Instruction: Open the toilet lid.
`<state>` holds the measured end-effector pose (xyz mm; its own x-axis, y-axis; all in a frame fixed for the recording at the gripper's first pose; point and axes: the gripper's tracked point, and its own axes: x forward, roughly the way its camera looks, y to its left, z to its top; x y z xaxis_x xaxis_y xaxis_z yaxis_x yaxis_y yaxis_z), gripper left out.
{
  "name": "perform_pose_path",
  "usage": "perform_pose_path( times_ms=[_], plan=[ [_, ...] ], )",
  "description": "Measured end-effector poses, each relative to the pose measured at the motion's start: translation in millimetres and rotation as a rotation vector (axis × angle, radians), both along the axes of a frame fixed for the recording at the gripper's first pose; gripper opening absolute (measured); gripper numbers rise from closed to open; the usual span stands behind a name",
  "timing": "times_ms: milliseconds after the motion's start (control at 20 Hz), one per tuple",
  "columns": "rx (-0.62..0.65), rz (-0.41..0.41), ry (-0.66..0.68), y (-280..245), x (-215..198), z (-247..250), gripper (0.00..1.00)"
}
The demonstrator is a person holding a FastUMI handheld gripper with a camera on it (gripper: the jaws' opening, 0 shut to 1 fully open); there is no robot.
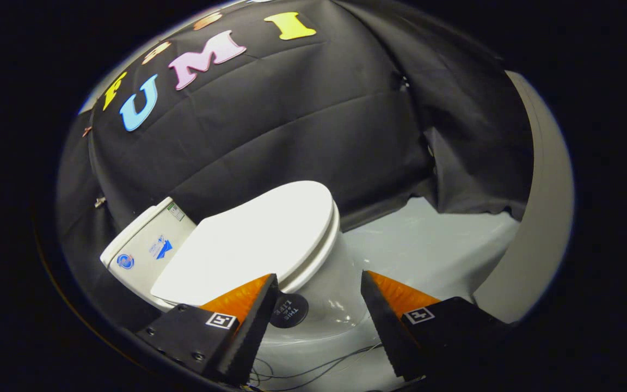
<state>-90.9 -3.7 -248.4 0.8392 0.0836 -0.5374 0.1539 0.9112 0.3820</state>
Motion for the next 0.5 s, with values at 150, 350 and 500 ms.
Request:
perform_pose_path(
  times_ms=[150,350,500],
  plan=[
    [0.137,-0.006,0.027,11.9,0.1,-4.6,0.96],
    [0.374,-0.057,0.060,29.4,-0.4,-7.2,0.75],
    [0.557,-0.122,0.106,32.7,-2.9,-11.2,0.48]
  ],
)
